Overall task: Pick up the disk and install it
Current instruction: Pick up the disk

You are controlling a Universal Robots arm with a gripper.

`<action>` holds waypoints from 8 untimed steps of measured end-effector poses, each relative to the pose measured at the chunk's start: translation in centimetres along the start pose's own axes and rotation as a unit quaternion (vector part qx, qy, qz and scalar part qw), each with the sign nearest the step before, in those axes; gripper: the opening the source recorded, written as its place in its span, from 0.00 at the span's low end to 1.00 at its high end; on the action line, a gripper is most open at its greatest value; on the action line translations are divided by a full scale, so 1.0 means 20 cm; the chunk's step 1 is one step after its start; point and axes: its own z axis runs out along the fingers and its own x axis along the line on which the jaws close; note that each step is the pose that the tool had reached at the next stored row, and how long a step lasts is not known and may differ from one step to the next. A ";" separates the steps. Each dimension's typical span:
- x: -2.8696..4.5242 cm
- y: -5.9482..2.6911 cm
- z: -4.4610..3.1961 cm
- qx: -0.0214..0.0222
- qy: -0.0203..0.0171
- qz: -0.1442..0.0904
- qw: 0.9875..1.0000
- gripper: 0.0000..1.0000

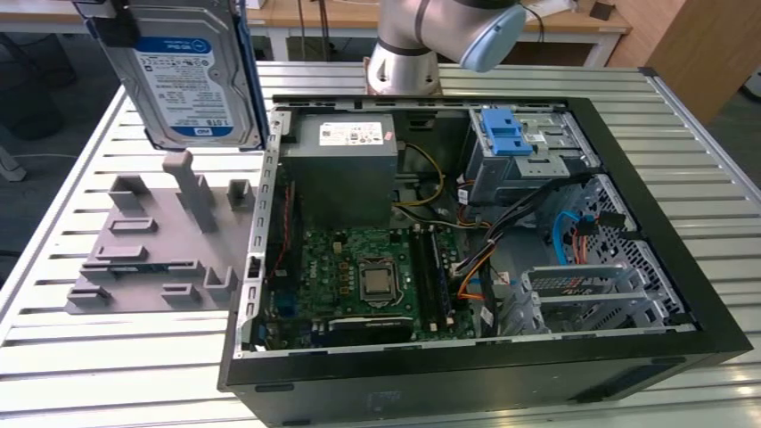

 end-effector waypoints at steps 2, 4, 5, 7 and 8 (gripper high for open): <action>0.000 -0.013 0.000 0.000 0.000 0.000 1.000 0.36; 0.000 -0.026 -0.001 0.000 0.000 0.000 1.000 0.36; -0.001 -0.033 -0.001 0.000 0.000 0.000 1.000 0.36; -0.001 -0.044 -0.001 0.000 0.000 0.000 1.000 0.36; -0.001 -0.050 -0.001 0.000 0.000 0.000 1.000 0.36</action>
